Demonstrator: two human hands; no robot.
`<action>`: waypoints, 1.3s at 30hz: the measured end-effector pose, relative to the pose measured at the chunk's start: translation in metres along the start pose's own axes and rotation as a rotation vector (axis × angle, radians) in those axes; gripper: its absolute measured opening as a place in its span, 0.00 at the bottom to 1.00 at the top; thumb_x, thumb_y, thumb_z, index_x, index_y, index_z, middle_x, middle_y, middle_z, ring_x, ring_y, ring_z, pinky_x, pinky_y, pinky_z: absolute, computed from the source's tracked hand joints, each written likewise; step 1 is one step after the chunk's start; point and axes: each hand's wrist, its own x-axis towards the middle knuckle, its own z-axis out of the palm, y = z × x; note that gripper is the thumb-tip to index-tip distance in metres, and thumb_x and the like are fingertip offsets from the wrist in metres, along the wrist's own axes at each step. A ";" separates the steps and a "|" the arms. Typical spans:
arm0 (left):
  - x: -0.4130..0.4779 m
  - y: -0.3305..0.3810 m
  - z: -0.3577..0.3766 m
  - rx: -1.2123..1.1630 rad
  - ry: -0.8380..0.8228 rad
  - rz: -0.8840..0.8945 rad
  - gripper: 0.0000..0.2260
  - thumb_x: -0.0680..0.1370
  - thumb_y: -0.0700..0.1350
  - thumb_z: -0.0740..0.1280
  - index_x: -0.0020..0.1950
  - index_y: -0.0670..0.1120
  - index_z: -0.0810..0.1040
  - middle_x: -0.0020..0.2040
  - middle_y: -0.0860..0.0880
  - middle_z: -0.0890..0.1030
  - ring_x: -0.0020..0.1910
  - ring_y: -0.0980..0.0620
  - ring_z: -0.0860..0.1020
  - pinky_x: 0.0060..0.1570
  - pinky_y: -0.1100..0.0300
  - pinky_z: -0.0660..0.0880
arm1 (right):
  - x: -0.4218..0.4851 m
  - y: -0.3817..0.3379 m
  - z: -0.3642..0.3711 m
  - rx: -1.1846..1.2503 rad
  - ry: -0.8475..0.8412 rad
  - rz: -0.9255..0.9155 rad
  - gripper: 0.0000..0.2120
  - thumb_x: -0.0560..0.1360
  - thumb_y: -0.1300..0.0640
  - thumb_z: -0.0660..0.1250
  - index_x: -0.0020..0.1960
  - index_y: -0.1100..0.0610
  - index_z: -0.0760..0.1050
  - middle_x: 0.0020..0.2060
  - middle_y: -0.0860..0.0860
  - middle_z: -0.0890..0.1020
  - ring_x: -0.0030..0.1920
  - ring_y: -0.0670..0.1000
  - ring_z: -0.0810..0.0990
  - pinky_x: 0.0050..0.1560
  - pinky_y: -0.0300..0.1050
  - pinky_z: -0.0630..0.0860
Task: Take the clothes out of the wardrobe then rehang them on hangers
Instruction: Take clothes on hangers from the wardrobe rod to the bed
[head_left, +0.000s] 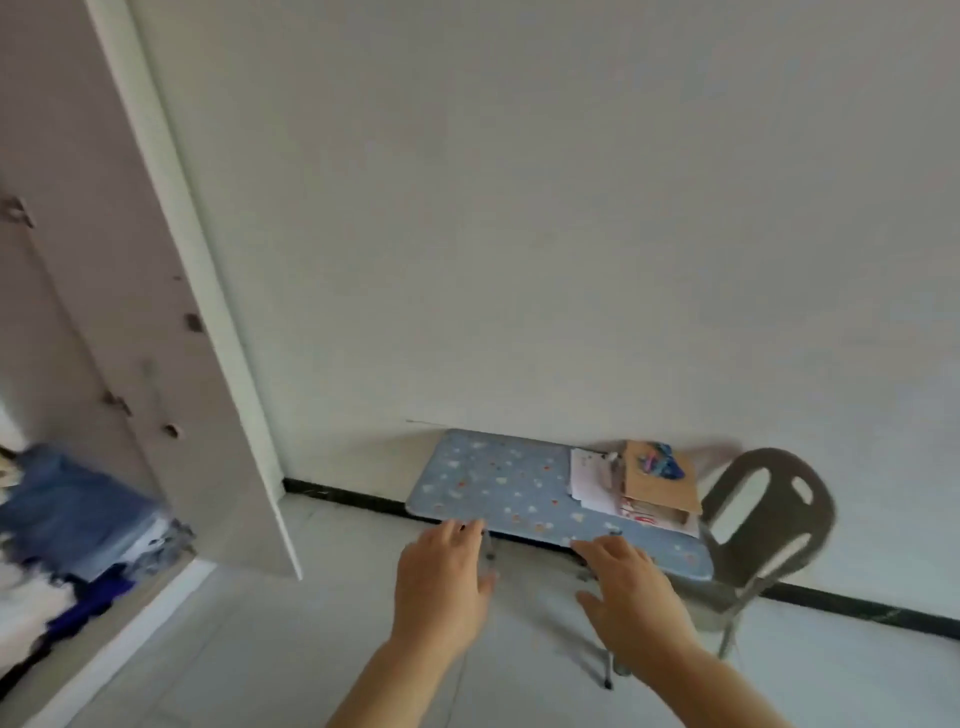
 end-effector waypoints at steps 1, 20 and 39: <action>-0.002 -0.032 -0.009 0.008 0.004 -0.046 0.26 0.78 0.55 0.59 0.74 0.52 0.57 0.69 0.53 0.67 0.67 0.52 0.66 0.63 0.59 0.64 | 0.017 -0.028 0.009 -0.003 -0.017 -0.055 0.25 0.77 0.51 0.63 0.72 0.48 0.62 0.64 0.46 0.68 0.65 0.50 0.66 0.64 0.42 0.65; 0.009 -0.402 -0.104 0.154 0.162 -0.758 0.25 0.79 0.57 0.57 0.74 0.52 0.59 0.71 0.52 0.65 0.69 0.51 0.64 0.67 0.57 0.62 | 0.266 -0.398 0.127 0.006 -0.151 -0.813 0.25 0.77 0.51 0.61 0.73 0.46 0.60 0.67 0.45 0.67 0.66 0.48 0.67 0.66 0.40 0.64; 0.084 -0.699 -0.208 0.284 0.532 -0.948 0.22 0.74 0.57 0.58 0.63 0.49 0.76 0.59 0.49 0.77 0.60 0.49 0.74 0.61 0.52 0.70 | 0.464 -0.747 0.194 0.096 -0.097 -1.333 0.20 0.78 0.56 0.60 0.70 0.50 0.66 0.63 0.48 0.71 0.61 0.48 0.71 0.57 0.32 0.65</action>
